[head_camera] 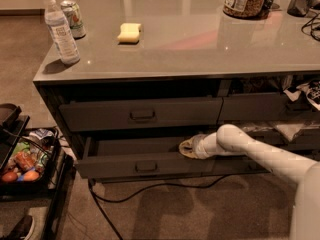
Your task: Open middle drawer
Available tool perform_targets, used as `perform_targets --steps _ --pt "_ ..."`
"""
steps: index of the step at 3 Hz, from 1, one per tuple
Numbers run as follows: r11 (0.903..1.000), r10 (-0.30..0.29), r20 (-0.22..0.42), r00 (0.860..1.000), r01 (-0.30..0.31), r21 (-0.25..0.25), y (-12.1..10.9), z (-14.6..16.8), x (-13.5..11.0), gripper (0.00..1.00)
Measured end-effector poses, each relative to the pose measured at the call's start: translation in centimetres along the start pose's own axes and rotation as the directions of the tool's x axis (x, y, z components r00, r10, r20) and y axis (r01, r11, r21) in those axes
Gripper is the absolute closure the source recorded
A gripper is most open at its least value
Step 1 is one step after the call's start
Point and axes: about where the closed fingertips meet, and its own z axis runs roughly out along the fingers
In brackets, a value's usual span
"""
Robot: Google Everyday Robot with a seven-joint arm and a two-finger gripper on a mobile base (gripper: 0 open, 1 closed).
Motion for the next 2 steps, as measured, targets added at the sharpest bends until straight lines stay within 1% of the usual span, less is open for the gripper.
perform_targets --steps 1,2 --pt "0.9956 -0.061 -0.059 0.996 0.065 0.068 0.84 -0.16 -0.28 1.00" --pt "0.9956 -0.061 -0.059 0.996 0.065 0.068 0.84 -0.15 -0.28 1.00"
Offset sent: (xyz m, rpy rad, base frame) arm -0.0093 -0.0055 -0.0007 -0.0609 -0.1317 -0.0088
